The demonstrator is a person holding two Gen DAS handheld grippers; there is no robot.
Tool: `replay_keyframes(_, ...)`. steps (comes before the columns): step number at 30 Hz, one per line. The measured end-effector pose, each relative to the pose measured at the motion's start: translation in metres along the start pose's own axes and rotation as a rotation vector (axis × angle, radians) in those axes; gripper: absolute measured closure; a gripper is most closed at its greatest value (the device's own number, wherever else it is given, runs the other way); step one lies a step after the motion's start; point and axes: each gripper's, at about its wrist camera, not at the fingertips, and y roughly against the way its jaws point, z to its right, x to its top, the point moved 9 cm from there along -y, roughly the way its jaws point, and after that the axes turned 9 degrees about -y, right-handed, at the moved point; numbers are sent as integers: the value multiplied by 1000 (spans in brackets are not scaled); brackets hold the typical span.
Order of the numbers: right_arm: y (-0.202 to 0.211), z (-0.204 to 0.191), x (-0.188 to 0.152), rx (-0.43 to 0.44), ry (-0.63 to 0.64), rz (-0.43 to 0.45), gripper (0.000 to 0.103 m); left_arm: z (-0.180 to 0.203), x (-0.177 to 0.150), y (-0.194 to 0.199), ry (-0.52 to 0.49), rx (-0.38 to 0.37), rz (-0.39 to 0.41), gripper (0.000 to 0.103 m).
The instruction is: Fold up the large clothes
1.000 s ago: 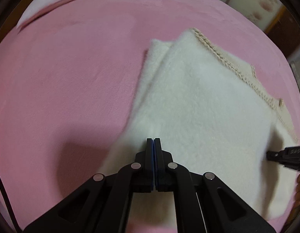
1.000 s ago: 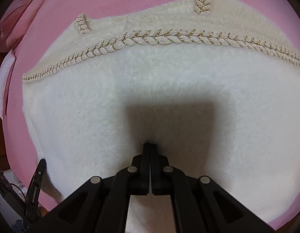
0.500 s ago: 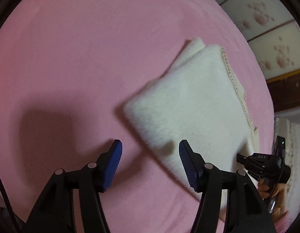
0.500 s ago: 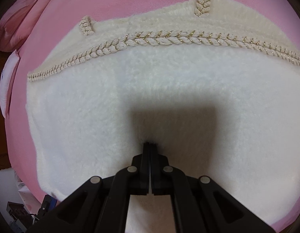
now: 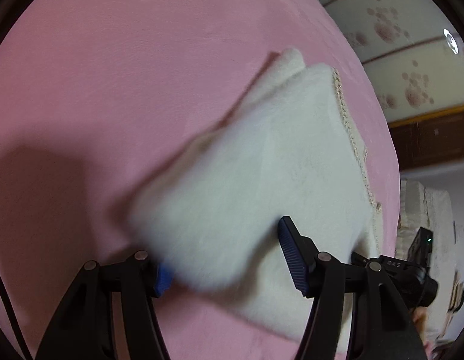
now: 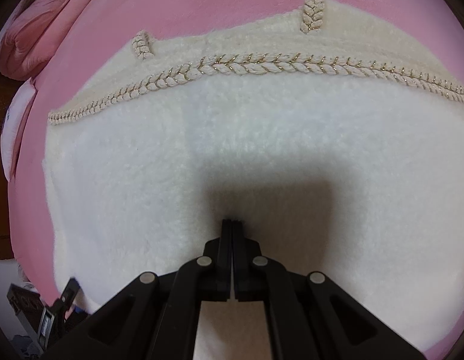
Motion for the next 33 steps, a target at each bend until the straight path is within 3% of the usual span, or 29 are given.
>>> replay_keyframes(6, 1, -9, -5, -47, 0, 51, 103, 7, 21, -16, 5, 20, -14, 53)
replay_keyframes(12, 5, -29, -22, -143, 46, 135, 103, 8, 18, -5, 61, 21, 10, 76)
replay_keyframes(16, 5, -38, -31, -149, 52, 186, 103, 22, 14, 7, 3, 132, 93, 81)
replay_keyframes(19, 8, -36, -39, -100, 90, 235, 103, 42, 12, 19, -94, 217, 165, 83)
replay_keyframes(23, 12, -29, -46, -16, 84, 234, 103, 67, 11, 39, -170, 236, 242, 84)
replay_keyframes(26, 16, -19, -47, 37, 94, 233, 103, 88, 8, 55, -268, 297, 285, 85)
replay_keyframes(33, 21, 14, -32, 240, 91, 235, 103, 192, -21, 96, -534, 337, 412, 86)
